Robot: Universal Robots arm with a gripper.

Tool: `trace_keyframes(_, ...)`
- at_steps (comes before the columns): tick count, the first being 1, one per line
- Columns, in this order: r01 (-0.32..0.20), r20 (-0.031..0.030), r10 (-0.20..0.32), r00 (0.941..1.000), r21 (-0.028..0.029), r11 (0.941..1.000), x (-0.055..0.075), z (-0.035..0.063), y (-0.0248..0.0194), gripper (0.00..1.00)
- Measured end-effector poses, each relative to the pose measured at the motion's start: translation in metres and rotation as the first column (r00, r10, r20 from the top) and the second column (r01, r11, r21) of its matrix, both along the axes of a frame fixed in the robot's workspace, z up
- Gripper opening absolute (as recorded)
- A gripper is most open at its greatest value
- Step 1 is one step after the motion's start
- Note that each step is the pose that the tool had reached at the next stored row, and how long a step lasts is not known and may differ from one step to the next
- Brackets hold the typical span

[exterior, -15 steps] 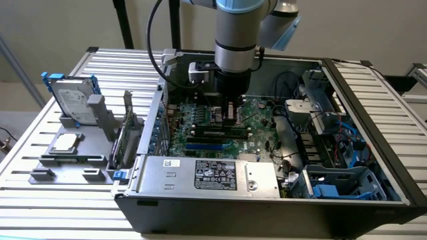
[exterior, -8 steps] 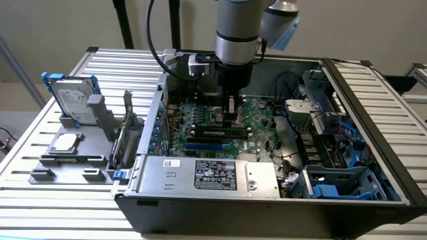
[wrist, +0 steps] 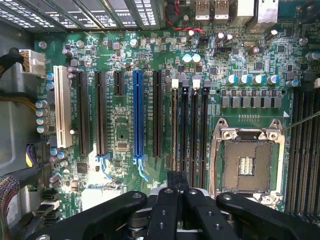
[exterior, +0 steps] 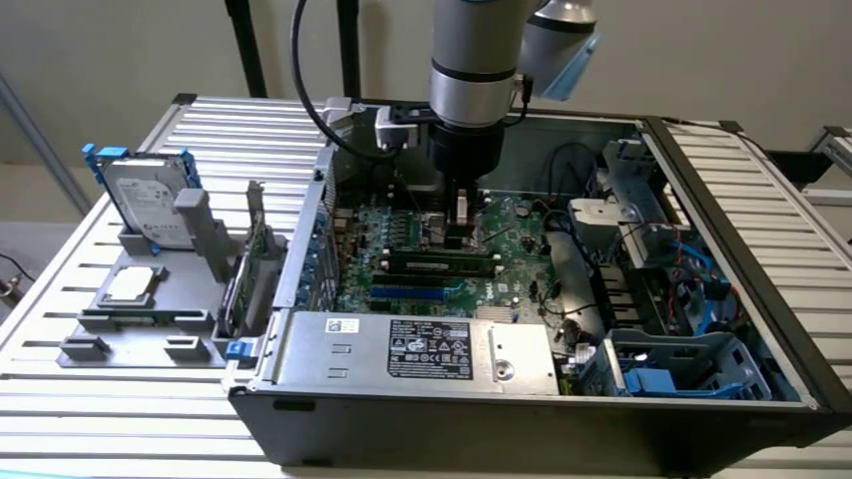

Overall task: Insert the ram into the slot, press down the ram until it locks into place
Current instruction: 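Insert the ram into the slot, then press down the ram until it locks into place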

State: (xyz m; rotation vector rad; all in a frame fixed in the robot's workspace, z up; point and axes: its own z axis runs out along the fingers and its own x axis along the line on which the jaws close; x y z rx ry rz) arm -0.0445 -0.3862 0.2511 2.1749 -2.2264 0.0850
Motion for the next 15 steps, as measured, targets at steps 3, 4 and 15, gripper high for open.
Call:
trace_keyframes(3,0.000,0.0000,0.000,1.0000,0.0000,1.0000,0.0000,0.0000,0.0000,0.10)
trace_keyframes(4,0.000,0.0000,0.000,1.0000,0.0000,1.0000,0.0000,0.0000,0.0000,0.10)
trace_keyframes(15,0.000,-0.0042,0.000,1.0000,0.0084,1.0000,0.0000,-0.0003,-0.0001,0.10)
